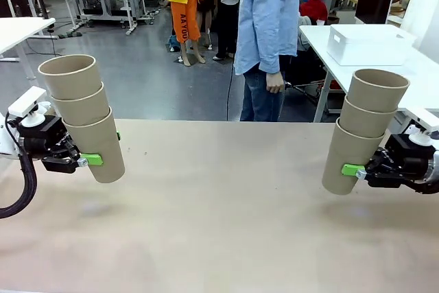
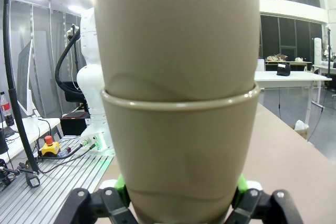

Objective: Stack the cups and store them in the basket.
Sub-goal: Place the stack of Reusable plastic cups into the Pantry Basket.

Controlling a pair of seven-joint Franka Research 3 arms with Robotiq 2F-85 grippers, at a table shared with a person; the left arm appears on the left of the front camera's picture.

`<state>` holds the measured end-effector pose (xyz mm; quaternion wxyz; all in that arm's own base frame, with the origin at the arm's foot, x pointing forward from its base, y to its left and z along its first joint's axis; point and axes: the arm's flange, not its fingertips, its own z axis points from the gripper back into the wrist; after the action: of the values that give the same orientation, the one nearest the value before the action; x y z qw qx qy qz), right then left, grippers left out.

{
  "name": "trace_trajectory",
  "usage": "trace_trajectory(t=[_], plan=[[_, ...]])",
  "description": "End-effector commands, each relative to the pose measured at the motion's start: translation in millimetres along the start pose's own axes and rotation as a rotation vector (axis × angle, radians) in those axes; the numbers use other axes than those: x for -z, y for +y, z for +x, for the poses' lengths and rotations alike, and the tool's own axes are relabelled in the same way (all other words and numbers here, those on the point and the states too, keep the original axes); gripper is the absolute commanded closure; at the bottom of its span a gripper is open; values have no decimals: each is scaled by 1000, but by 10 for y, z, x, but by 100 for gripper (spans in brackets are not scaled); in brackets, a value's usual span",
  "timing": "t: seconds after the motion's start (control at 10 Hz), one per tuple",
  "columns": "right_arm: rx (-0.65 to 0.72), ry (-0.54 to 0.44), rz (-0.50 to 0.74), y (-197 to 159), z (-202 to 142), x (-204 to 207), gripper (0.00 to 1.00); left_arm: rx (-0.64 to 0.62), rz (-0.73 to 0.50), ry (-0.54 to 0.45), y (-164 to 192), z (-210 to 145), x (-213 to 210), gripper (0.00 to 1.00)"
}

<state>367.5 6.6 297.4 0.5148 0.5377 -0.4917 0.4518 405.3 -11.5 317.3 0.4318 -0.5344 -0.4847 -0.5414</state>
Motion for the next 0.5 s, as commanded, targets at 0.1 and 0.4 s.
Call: trace_trajectory(t=[0.1,0.4], plan=[[-5,-2,2,2,41,3,16,10,-6,-7,9,29,-13,16],[-5,-2,2,2,41,3,16,10,-6,-7,9,29,-13,16]])
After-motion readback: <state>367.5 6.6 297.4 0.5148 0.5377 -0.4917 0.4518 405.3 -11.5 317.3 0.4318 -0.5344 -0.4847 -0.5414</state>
